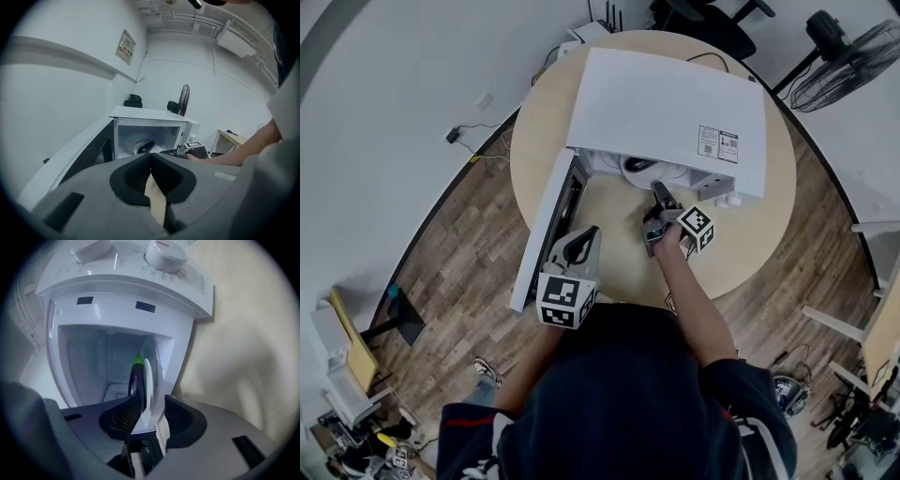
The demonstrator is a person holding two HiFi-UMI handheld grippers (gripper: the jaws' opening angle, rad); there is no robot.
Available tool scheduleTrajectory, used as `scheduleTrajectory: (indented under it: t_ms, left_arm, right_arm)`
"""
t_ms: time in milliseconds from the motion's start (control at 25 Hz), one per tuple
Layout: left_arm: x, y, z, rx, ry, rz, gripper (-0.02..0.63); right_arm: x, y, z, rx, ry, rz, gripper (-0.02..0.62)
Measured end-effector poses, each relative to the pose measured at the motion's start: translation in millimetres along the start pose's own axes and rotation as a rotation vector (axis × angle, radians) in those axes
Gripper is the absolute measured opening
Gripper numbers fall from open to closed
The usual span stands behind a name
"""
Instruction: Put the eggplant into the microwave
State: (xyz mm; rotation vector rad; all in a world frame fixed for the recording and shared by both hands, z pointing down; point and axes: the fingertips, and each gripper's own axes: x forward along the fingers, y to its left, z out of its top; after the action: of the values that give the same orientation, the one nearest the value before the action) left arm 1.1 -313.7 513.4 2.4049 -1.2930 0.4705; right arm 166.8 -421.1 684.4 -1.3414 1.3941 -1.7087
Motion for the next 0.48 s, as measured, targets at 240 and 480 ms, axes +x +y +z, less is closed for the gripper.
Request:
scheduleTrajectory:
  t_ms: [240,480]
  left_arm:
    - [1.2,-4.7,-0.5,0.009,0.001,-0.014,0.017]
    - [3.7,-7.3,0.6,0.015,-0.003,-0.027,0.017]
  right_arm:
    - [-15.7,3.2,-6.9,-0.157,0.043,-0.023,0.124]
    - [-23.8,2.2,-17.2,-0.528,0.122,-0.090,0.118]
